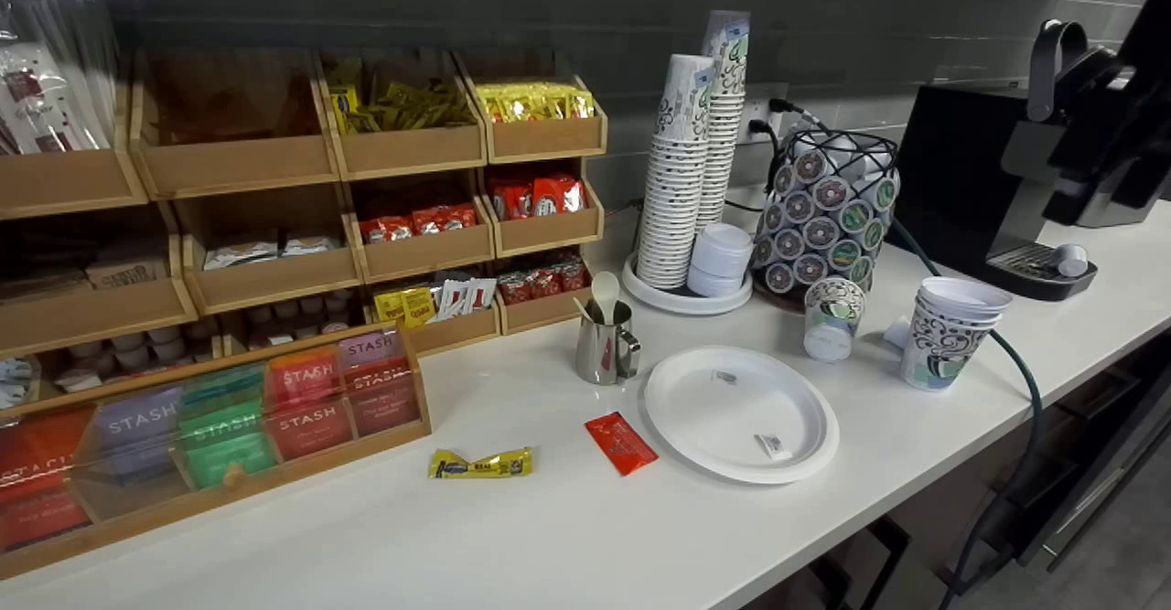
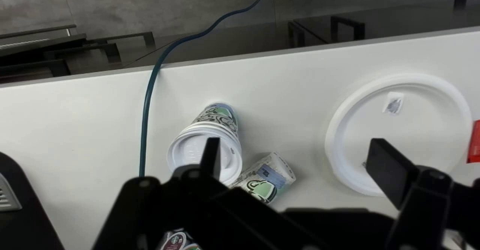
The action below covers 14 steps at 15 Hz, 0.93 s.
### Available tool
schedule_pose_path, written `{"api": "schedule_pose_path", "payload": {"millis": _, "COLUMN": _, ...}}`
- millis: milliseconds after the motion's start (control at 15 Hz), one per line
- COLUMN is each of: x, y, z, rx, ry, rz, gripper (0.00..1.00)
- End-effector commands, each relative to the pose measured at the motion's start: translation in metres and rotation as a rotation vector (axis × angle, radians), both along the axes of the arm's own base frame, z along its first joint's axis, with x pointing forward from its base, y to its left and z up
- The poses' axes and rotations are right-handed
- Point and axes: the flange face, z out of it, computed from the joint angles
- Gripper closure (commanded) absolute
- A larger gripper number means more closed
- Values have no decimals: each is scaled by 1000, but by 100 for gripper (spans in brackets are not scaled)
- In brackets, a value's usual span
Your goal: Remove the styrofoam cup lid from the two stacked styrofoam cup and put it on the counter top
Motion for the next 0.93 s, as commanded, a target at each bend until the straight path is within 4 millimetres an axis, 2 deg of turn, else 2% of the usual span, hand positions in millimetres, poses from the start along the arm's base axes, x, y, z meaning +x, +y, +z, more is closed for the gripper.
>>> {"api": "schedule_pose_path", "payload": {"millis": 0, "x": 37, "y": -17, "z": -44, "rx": -48, "ry": 47, "rz": -81, "gripper": 0}}
{"api": "schedule_pose_path", "payload": {"millis": 200, "x": 58, "y": -33, "z": -74, "rx": -11, "ry": 105, "rz": -118, "gripper": 0}}
{"api": "schedule_pose_path", "payload": {"millis": 267, "x": 66, "y": -36, "z": -81, "rx": -12, "ry": 112, "rz": -129, "gripper": 4}}
{"api": "schedule_pose_path", "payload": {"millis": 533, "x": 92, "y": -41, "z": -103, "rx": -24, "ry": 151, "rz": -152, "gripper": 31}}
{"api": "schedule_pose_path", "payload": {"millis": 667, "x": 103, "y": -42, "z": -112, "rx": -30, "ry": 158, "rz": -164, "gripper": 41}}
{"api": "schedule_pose_path", "payload": {"millis": 733, "x": 107, "y": -42, "z": -116, "rx": -38, "ry": 159, "rz": -175, "gripper": 43}}
{"api": "schedule_pose_path", "payload": {"millis": 867, "x": 115, "y": -45, "z": -123, "rx": -45, "ry": 165, "rz": -195, "gripper": 31}}
